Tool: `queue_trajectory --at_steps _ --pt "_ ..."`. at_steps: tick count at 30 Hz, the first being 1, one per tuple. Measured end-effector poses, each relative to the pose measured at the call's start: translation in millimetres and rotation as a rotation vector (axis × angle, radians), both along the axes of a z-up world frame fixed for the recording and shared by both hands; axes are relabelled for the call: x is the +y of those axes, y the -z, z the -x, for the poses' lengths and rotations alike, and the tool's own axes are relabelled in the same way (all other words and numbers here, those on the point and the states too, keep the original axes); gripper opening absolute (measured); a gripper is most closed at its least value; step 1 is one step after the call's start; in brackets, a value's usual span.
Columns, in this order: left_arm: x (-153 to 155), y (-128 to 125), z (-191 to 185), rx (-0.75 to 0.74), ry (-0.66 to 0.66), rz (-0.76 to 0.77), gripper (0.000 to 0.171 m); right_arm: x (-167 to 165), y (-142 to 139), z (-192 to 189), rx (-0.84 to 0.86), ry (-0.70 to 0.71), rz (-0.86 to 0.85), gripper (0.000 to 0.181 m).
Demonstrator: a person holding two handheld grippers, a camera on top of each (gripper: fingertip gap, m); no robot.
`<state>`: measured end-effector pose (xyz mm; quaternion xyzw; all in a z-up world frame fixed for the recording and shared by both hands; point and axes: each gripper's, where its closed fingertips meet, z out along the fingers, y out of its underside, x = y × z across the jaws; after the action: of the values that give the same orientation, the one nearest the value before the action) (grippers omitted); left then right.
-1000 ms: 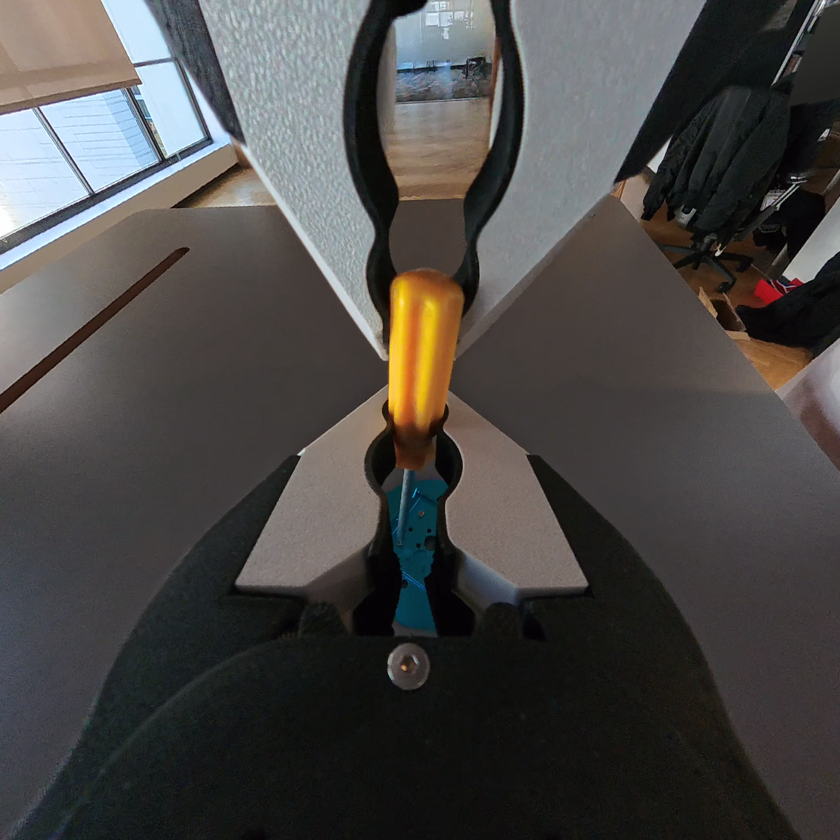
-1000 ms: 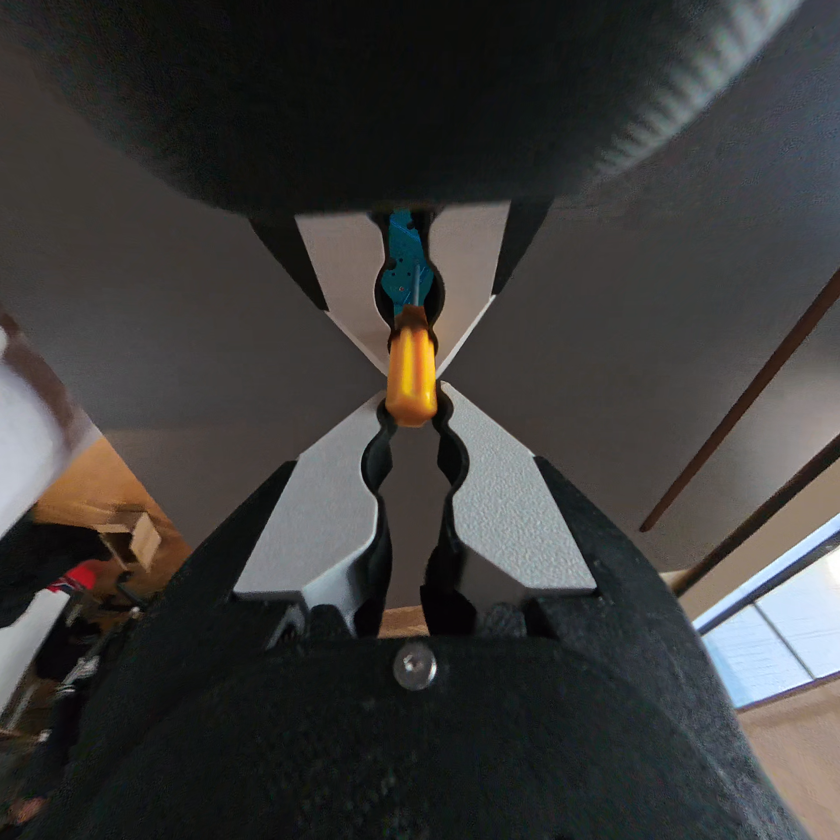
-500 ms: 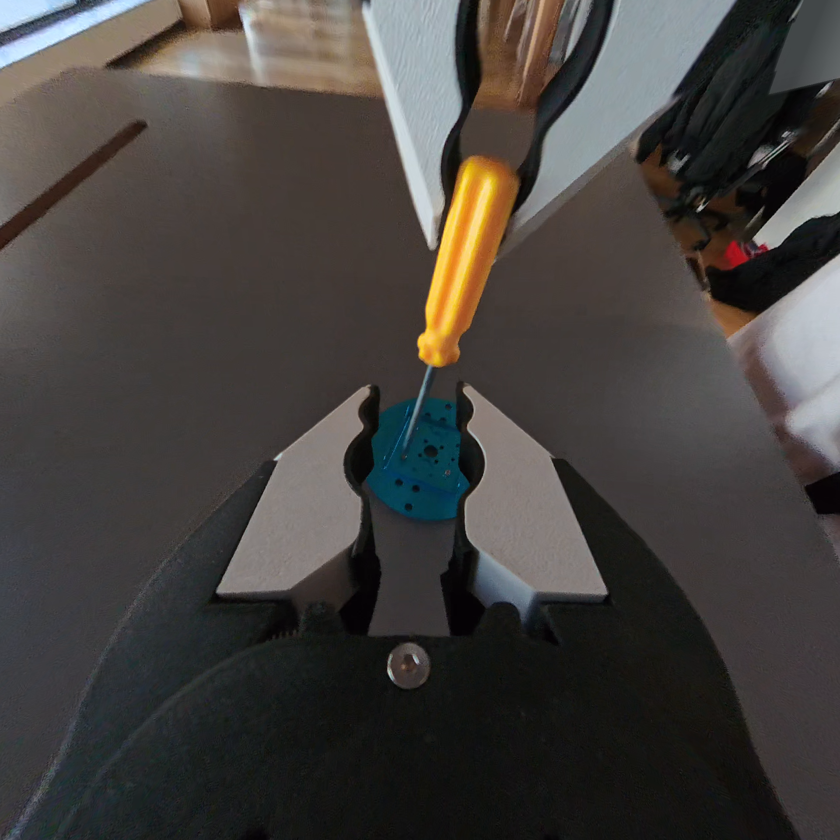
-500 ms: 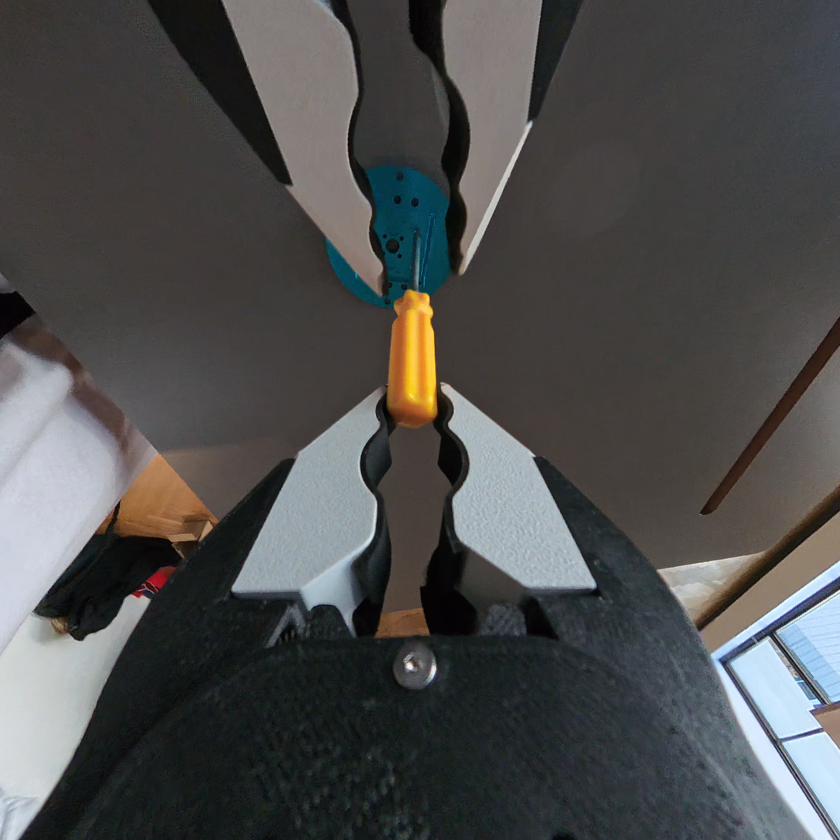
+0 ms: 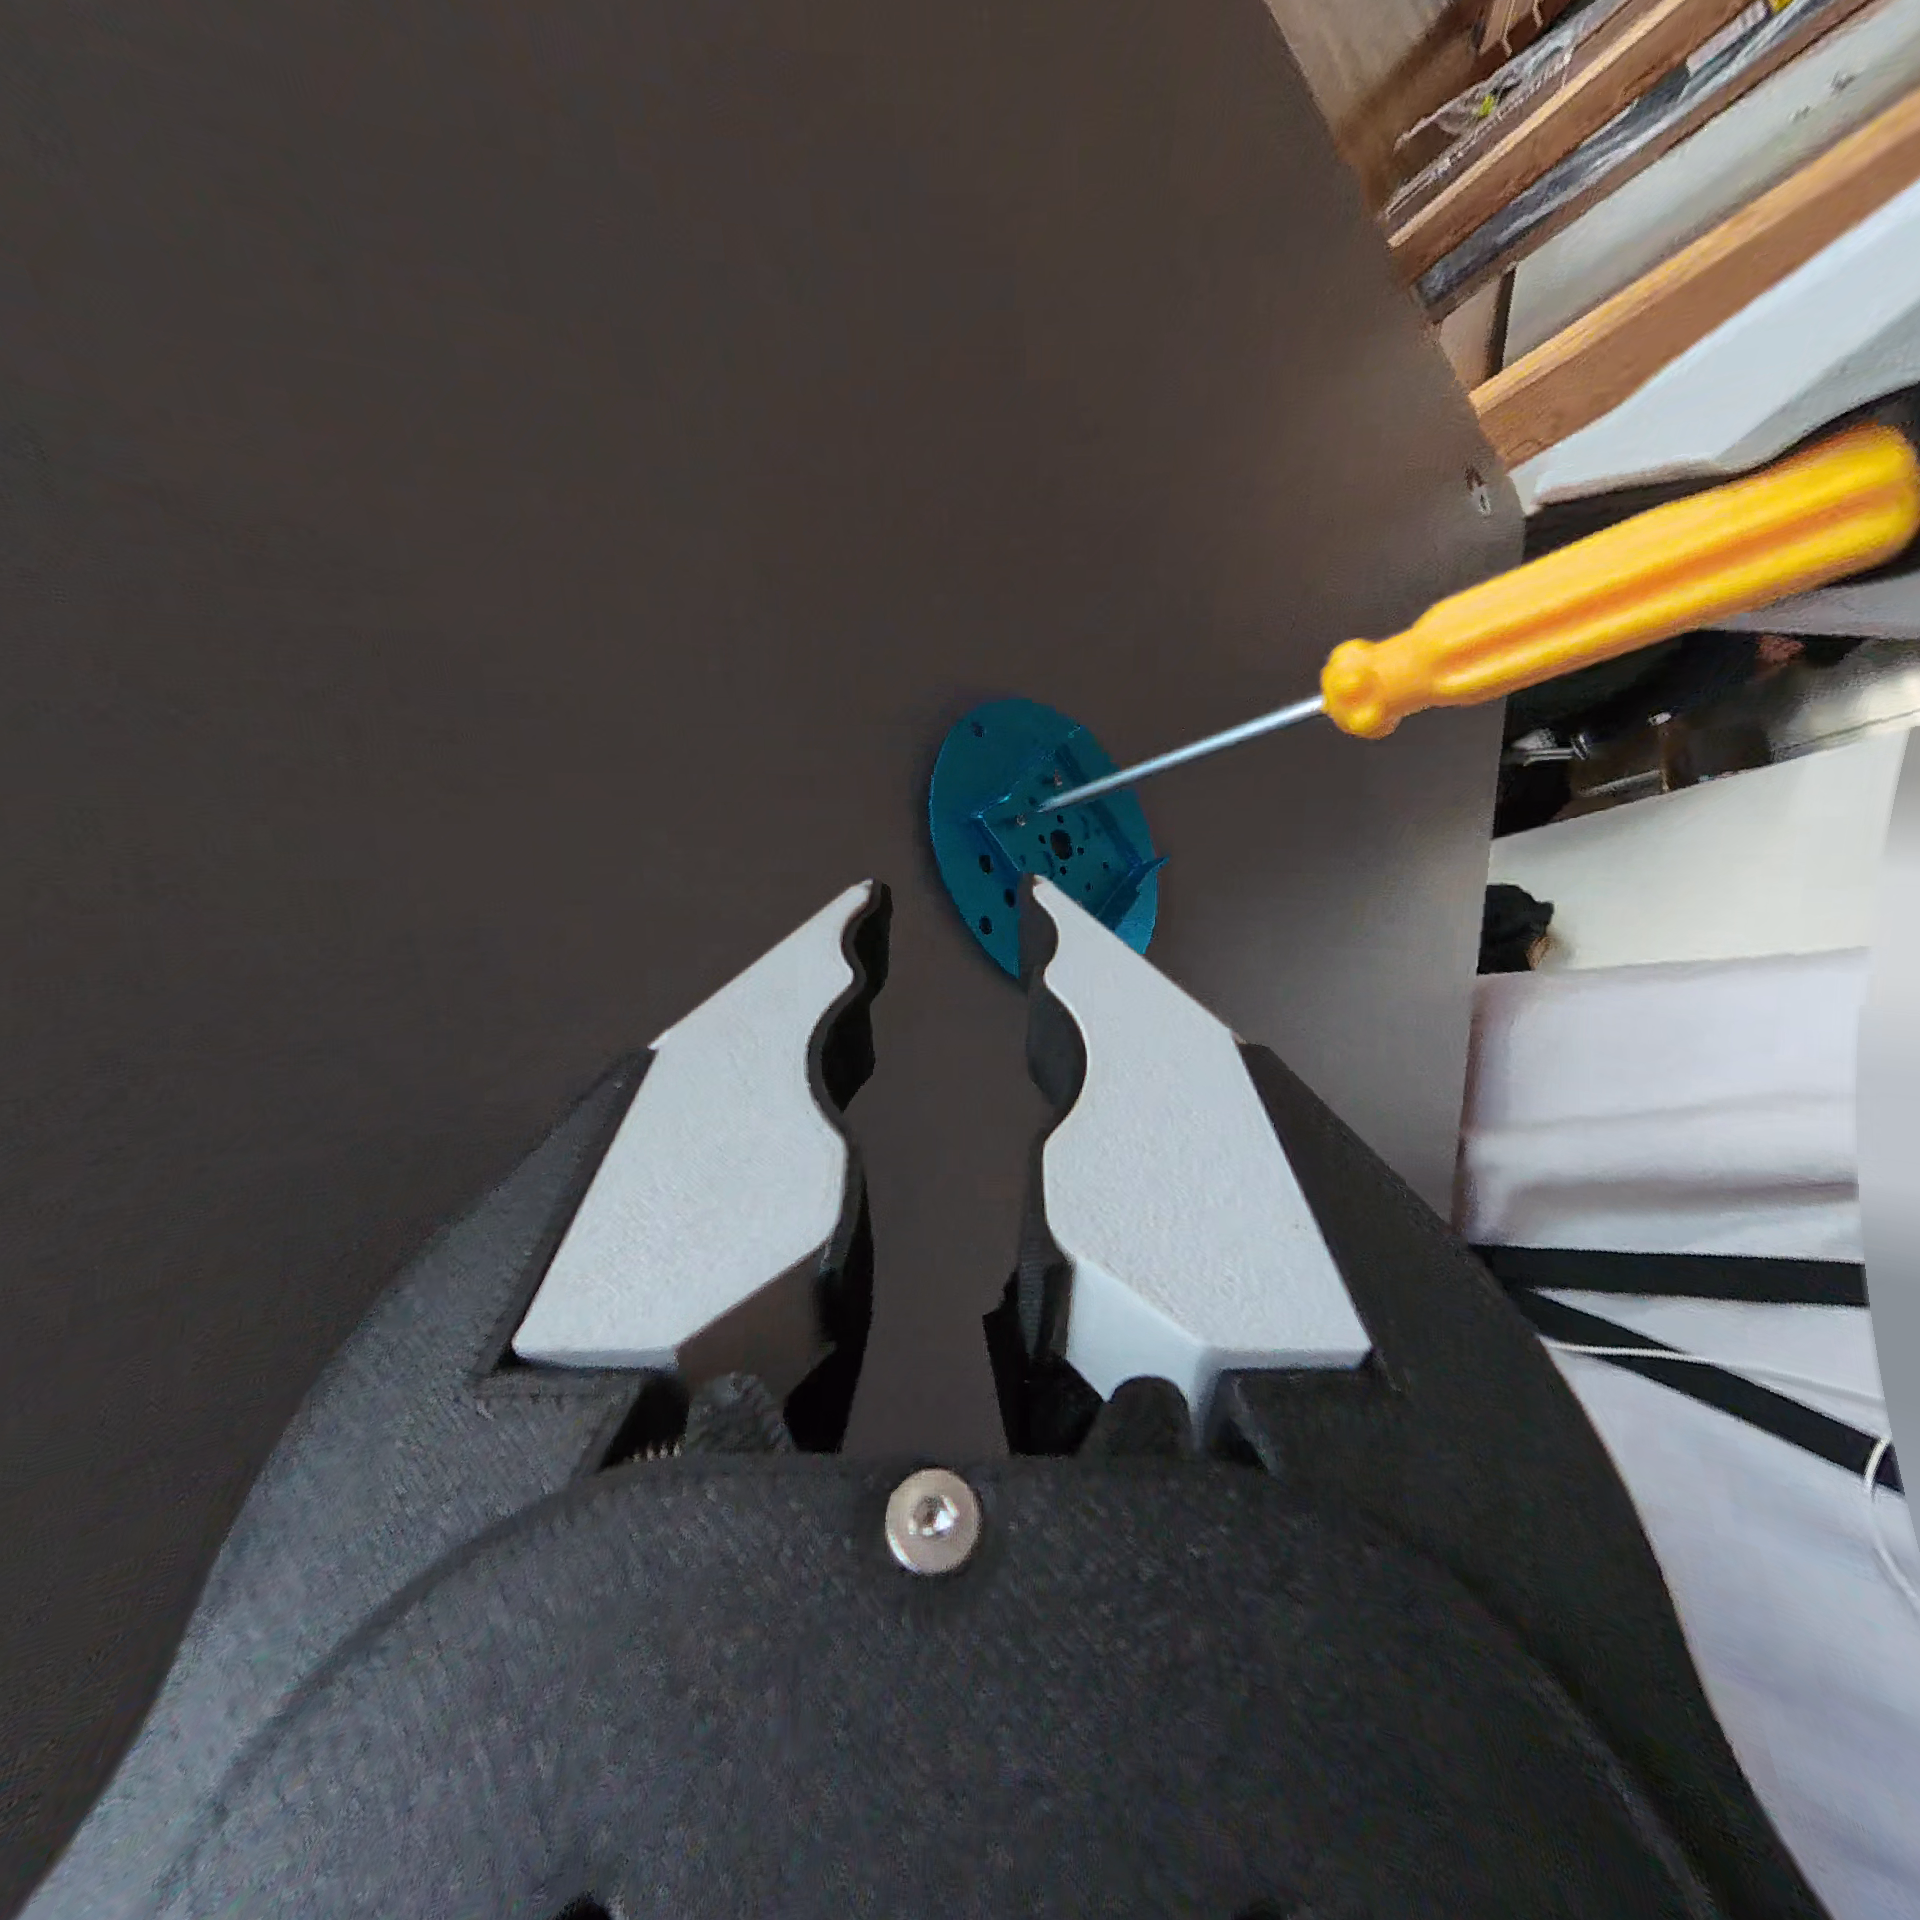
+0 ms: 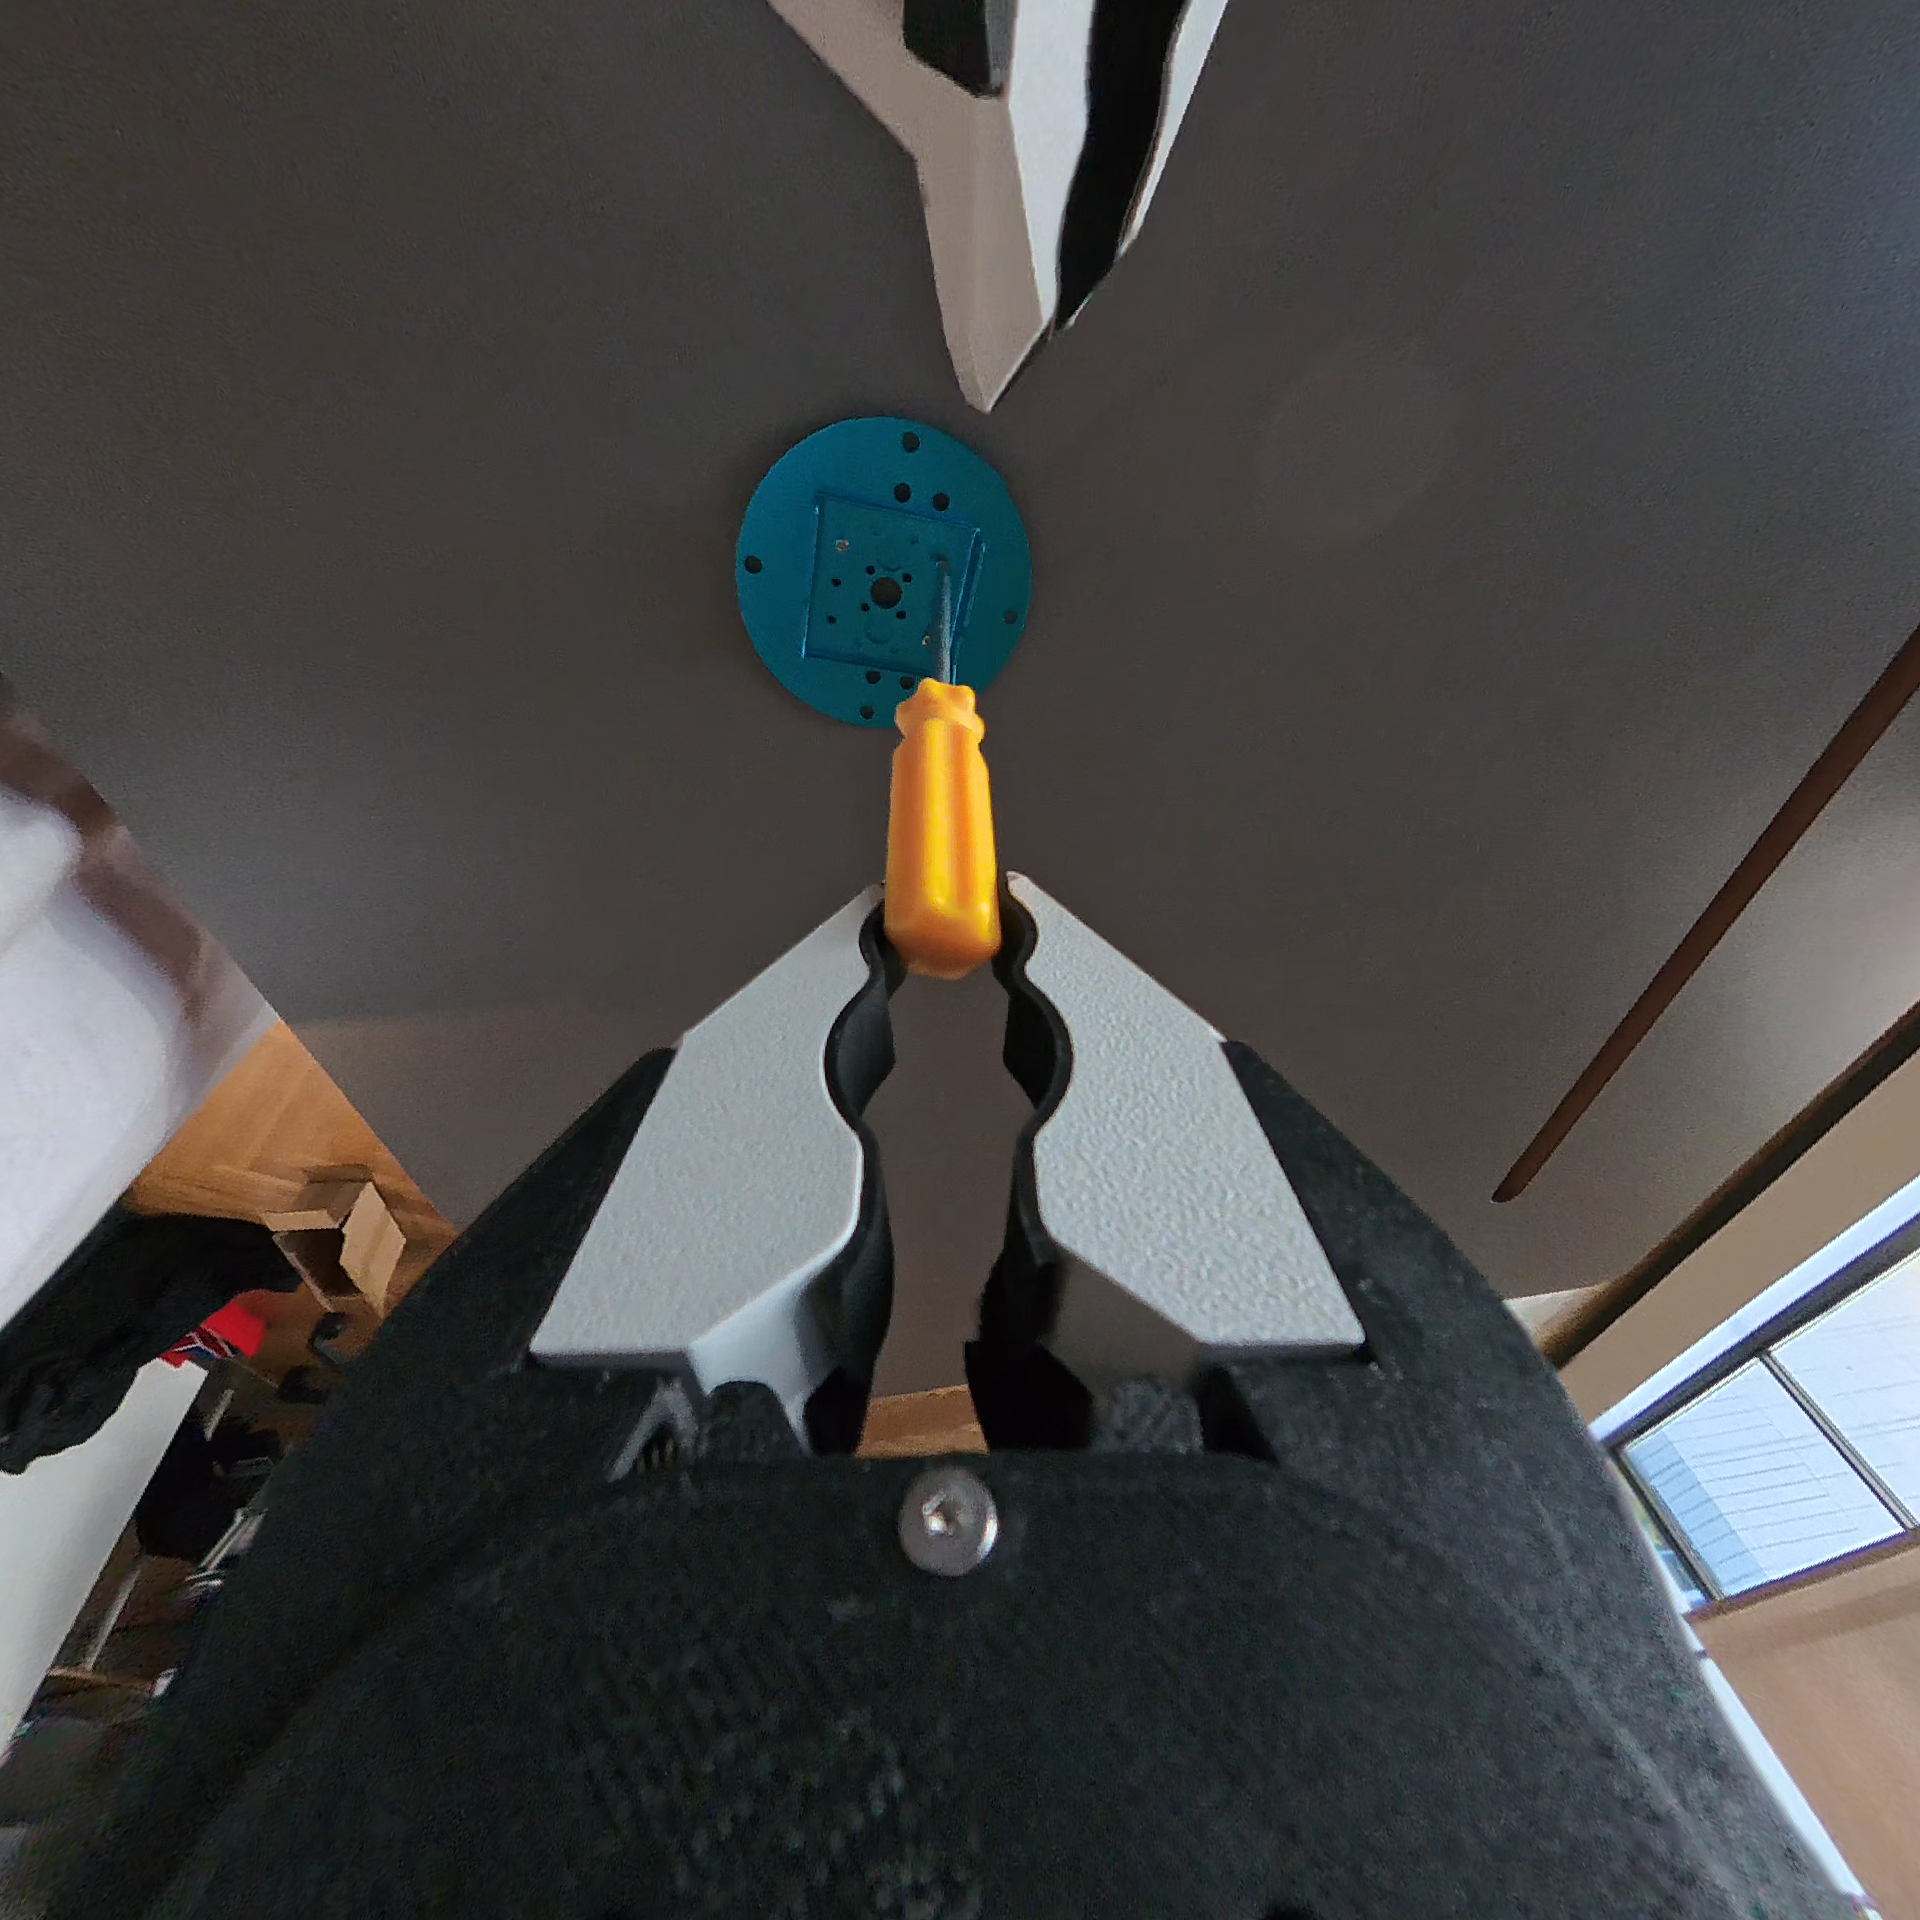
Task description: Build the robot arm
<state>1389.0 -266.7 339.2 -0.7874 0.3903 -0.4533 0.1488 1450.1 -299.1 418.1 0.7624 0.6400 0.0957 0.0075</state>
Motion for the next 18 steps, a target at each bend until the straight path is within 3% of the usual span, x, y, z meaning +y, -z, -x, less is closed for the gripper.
queue_trajectory --at_steps 5,11,18 --pt "-9.1 19.4 -9.4 0.07 -0.006 0.095 0.014 -0.5 0.2 -0.9 0.0 -0.013 -0.005 0.015" --pt "-15.6 23.1 -13.8 0.048 0.02 0.171 0.002 -0.5 0.3 -1.2 0.006 -0.017 -0.006 0.015" --pt "-16.9 22.2 -14.9 -0.004 0.03 0.237 0.003 -1.5 0.9 -4.1 0.021 -0.019 -0.011 0.015"
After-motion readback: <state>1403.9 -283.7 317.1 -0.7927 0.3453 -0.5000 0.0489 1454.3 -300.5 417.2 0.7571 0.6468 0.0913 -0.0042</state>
